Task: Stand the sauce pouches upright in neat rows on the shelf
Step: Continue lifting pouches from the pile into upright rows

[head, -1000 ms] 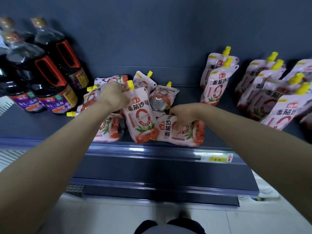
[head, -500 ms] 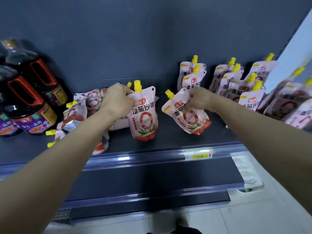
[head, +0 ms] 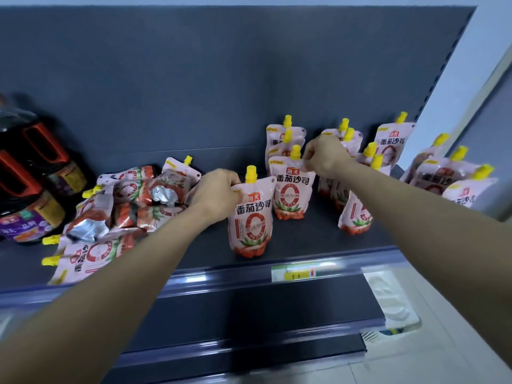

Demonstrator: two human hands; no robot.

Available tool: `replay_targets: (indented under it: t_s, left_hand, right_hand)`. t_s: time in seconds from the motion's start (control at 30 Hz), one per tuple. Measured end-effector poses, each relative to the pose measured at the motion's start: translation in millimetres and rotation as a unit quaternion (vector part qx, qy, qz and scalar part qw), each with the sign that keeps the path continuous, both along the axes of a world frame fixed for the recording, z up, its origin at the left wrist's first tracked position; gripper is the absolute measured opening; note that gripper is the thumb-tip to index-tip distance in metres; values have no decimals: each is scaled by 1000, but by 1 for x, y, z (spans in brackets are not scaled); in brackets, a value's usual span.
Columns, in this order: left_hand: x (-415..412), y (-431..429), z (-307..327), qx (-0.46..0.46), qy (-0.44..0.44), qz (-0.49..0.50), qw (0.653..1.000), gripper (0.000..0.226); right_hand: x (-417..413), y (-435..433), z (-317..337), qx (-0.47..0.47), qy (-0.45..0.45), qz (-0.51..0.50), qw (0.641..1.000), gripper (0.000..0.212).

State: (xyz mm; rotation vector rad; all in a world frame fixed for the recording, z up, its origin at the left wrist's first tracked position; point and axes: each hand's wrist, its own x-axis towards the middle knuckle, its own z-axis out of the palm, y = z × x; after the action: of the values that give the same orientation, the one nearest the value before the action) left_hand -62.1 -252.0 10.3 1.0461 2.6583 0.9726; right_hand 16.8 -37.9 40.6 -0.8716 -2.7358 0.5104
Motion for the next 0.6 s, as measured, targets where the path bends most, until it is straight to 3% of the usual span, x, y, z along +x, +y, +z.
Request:
replay_targets:
  t_s: [0.17,0.37,0.6]
  left_hand:
    - [19,27,0,21,-6,-5,1000,36]
    - [31,57,-3,45,-16,-4,999,34]
    - [45,80,-2,45,-22,0,999,36]
  right_hand:
    - [0,8,7,30,-29,35,999,14]
    - [7,10,23,43,-71,85,993,23]
    - [12,20,48,10,-34,100,994,27]
